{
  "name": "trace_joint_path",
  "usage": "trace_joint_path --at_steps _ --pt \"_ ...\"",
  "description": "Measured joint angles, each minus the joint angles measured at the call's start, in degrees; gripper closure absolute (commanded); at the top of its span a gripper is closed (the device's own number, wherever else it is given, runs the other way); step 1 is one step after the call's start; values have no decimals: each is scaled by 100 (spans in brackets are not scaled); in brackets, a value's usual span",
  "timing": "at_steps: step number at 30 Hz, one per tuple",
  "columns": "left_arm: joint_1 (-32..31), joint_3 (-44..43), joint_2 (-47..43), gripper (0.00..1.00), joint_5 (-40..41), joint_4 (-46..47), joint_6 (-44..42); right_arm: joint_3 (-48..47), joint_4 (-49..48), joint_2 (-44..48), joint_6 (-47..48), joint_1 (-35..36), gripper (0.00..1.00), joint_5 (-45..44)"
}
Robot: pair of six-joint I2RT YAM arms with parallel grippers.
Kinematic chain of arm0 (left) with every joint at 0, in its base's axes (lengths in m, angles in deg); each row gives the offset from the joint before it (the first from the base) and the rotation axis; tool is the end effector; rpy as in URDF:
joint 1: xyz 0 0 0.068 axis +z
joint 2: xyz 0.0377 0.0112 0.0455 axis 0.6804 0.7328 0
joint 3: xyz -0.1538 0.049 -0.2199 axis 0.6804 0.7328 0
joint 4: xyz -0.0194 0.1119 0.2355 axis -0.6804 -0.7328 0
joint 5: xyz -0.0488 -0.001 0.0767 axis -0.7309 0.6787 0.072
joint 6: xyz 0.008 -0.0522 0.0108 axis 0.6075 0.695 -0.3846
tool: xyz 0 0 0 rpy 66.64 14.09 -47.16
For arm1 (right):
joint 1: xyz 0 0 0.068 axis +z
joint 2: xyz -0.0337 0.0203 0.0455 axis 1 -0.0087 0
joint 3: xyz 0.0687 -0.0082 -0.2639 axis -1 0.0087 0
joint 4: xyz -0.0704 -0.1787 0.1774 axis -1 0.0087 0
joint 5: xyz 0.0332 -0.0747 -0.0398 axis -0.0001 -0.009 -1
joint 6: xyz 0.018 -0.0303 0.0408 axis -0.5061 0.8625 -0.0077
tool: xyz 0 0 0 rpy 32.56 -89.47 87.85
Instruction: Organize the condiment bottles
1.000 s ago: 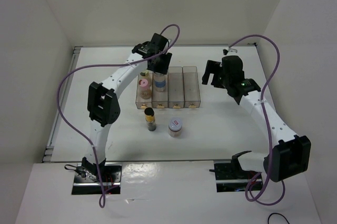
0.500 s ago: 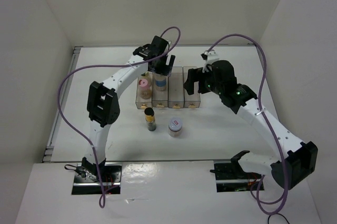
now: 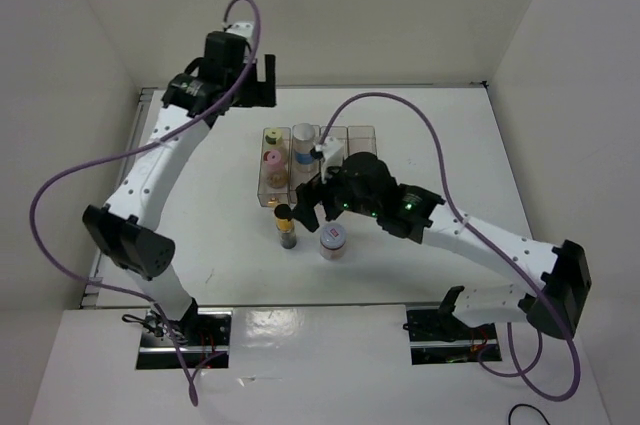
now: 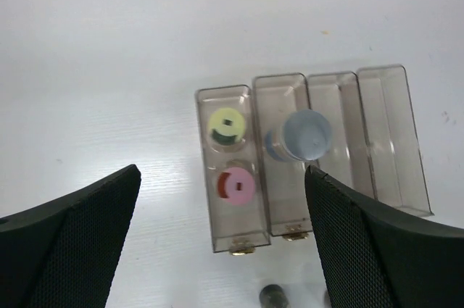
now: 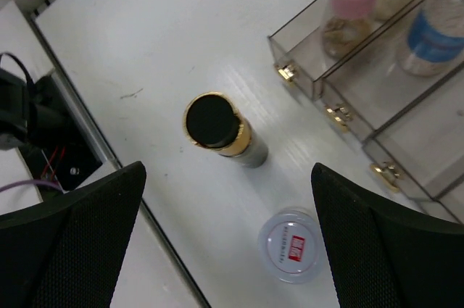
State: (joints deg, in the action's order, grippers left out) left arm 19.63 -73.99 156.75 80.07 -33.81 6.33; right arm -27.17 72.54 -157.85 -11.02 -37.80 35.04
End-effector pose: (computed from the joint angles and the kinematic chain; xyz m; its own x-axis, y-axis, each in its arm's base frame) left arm 0.3551 -0.1440 0.4370 -0.5103 -0.0938 -0.8549 0.0629 0.9873 -0.1459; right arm 0.1709 0.2208 0.3370 -0.4021 -0.2021 -0.8930 -0.7609 0.6163 0.2031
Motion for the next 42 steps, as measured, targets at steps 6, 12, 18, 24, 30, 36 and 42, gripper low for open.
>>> trace_joint_path --at_steps 6,12,18,24,30,36,42 --pt "761 1276 -968 0 -7 90 146 2 -96 -645 2 793 1 -647" --pt "1078 2155 -1189 0 -201 22 199 0 -192 -951 2 979 1 -1110" --pt "1283 2404 -1473 0 -317 33 229 -17 -385 -1362 79 1021 1 -1362" --pt "1425 2524 -1700 0 -407 66 225 -70 -632 -1648 151 1025 1 -1425" --pt "1508 2605 -1707 0 -452 66 212 -219 -861 -1926 162 1027 6 -1460" --pt "1556 2612 -1707 0 -514 70 164 -341 -951 -2164 188 1029 33 -1464" --pt "1556 2675 -1709 0 -520 92 96 -363 -942 -2236 170 1029 60 -1508"
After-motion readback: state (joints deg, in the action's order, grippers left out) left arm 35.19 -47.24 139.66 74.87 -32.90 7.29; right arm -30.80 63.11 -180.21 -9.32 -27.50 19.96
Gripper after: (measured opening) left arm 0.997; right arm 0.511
